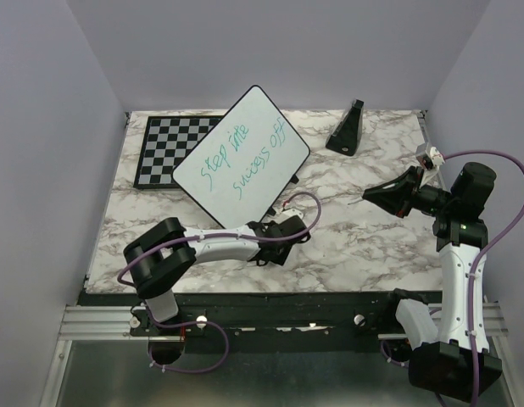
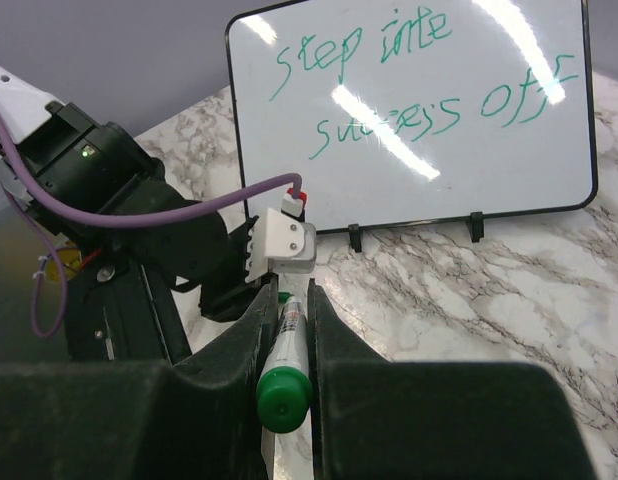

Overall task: Write a sentence on the whiteboard
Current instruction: Pick up the pen cap from the center of the board.

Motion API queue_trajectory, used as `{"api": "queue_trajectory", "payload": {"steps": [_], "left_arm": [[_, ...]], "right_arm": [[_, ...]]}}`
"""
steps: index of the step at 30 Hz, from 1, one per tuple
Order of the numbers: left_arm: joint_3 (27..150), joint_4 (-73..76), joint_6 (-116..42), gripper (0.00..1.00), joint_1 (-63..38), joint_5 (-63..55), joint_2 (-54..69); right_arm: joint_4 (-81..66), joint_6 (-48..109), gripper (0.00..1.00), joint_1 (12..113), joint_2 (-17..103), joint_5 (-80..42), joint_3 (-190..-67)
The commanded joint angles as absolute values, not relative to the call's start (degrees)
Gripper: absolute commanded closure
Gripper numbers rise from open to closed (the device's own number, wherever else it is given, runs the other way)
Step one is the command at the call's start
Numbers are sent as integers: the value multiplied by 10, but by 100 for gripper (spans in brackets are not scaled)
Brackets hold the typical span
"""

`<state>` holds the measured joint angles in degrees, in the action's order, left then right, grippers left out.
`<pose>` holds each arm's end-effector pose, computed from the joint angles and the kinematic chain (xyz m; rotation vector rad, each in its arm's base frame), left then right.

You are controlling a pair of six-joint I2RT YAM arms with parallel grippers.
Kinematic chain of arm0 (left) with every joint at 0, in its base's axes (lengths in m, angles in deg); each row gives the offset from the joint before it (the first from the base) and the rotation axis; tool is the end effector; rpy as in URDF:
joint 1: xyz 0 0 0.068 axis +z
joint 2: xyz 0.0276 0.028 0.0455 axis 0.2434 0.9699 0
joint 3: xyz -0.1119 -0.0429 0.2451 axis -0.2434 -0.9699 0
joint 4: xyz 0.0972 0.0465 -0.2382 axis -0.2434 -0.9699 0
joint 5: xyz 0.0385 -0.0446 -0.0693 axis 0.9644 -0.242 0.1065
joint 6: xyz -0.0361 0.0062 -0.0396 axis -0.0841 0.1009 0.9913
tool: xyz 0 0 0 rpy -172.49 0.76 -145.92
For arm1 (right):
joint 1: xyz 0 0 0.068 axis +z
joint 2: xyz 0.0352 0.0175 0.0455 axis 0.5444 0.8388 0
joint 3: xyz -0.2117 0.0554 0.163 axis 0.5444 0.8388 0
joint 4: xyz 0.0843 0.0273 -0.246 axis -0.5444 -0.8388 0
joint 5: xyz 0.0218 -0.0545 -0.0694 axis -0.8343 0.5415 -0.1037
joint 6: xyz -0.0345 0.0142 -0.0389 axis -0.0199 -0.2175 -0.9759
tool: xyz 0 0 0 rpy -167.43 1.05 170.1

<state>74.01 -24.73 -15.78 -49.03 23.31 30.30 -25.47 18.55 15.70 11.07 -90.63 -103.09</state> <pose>0.1590 -0.2885 0.1622 0.5932 2.5384 -0.1392 0.1709 -0.0165 0.3536 -0.7340 1.5578 0.9913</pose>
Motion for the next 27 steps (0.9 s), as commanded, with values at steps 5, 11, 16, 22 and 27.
{"api": "queue_trajectory", "payload": {"steps": [5,11,16,22,27], "left_arm": [[690,-194,-149,51,-455,162,247],[692,-197,-166,50,-442,152,244],[700,-203,-189,51,-433,138,259],[701,-212,-241,56,-422,122,284],[704,-205,-283,60,-421,106,304]], "right_arm": [[-258,180,99,155,113,-922,-1029],[-258,179,99,155,113,-922,-1029],[-258,179,99,155,115,-921,-1029],[-258,179,99,155,116,-921,-1029],[-258,179,99,155,117,-919,-1028]]}}
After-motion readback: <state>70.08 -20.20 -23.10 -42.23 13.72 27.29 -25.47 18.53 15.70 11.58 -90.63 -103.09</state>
